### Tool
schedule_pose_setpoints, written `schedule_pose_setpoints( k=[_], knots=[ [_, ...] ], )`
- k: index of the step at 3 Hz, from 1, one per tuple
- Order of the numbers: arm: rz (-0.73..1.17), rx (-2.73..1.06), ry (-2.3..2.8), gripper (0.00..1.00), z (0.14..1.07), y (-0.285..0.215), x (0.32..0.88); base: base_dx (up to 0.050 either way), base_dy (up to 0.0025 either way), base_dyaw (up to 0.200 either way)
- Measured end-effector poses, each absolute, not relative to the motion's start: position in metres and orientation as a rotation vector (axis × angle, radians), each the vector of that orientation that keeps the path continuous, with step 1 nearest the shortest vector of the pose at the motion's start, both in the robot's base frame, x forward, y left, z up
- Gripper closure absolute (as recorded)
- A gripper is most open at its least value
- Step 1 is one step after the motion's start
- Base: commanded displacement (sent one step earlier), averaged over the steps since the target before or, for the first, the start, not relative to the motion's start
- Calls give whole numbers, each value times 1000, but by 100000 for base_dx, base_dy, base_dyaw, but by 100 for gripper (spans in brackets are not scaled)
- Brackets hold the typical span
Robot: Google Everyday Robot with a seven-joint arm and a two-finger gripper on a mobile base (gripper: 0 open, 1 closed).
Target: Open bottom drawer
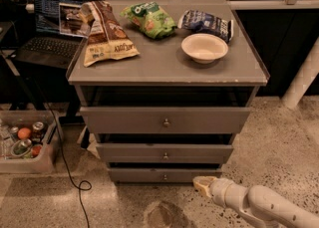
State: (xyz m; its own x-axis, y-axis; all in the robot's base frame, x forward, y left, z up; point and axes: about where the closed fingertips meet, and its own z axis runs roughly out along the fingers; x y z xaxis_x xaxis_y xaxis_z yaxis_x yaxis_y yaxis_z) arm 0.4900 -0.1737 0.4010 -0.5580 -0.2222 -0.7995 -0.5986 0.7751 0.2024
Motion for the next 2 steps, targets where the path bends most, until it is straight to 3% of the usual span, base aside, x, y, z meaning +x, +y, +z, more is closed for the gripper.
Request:
schedule_pose_setpoints(
  k=[2],
  knots=[
    [539, -539, 2201, 100, 350, -185, 497, 0, 0, 0]
  ],
)
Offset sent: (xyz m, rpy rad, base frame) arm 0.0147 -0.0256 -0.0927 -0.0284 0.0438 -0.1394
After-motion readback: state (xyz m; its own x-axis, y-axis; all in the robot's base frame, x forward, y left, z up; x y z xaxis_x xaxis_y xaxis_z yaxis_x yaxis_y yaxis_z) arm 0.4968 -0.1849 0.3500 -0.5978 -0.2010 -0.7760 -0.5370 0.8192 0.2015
